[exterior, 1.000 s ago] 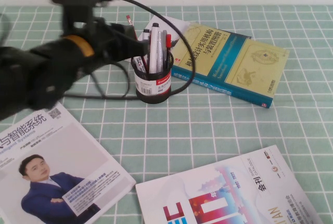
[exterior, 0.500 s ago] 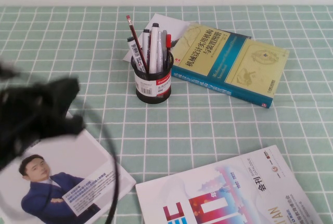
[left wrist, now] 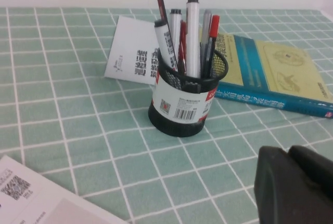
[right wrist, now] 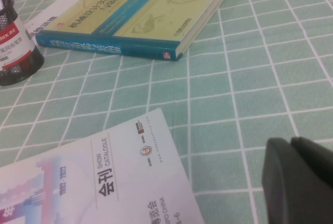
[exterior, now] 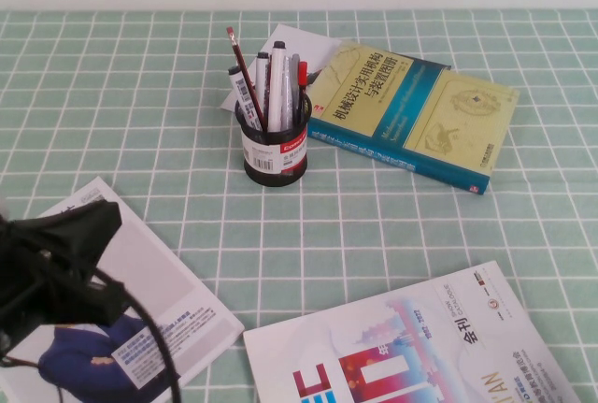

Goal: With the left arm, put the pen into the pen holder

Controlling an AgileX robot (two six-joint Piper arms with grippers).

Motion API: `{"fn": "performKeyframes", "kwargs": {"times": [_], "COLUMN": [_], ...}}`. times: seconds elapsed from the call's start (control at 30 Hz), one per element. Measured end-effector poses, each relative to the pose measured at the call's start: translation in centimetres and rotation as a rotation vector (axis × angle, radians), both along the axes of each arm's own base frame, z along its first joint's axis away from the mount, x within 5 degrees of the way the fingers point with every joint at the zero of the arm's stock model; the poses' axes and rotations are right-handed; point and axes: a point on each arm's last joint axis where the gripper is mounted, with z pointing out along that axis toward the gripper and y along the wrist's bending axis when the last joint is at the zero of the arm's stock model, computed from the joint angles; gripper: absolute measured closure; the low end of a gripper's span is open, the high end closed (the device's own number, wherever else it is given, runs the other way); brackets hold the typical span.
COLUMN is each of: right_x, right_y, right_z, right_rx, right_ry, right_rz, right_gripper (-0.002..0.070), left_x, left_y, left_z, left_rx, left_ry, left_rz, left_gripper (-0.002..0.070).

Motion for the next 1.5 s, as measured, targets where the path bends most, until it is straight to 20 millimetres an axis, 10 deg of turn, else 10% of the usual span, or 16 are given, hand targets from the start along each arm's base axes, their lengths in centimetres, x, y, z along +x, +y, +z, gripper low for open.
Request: {"fn": "performKeyframes", "kwargs": {"times": [0.6, 1.1, 1.5], "right_x": [0.0, 0.0, 0.0], "right_y": [0.0, 0.0, 0.0], "right_z": [0.0, 0.0, 0.0], "right_rx": [0.0, 0.0, 0.0], "right_ry": [0.0, 0.0, 0.0], "right_rz": [0.0, 0.0, 0.0], "right_gripper": [0.0696, 0.0696, 0.0696], "left_x": [-8.1, -8.5, -8.5], "left_y": [7.1, 7.3, 7.3], "left_z": [-5.6, -10.5, -10.7], "left_rx": [-0.028, 0.115, 0.131], "left_ry": [-0.365, -0.012, 0.007], "left_rz": [0.387, 0.391, 0.388], "left_gripper": [0.0675, 0.0675, 0.0675]}}
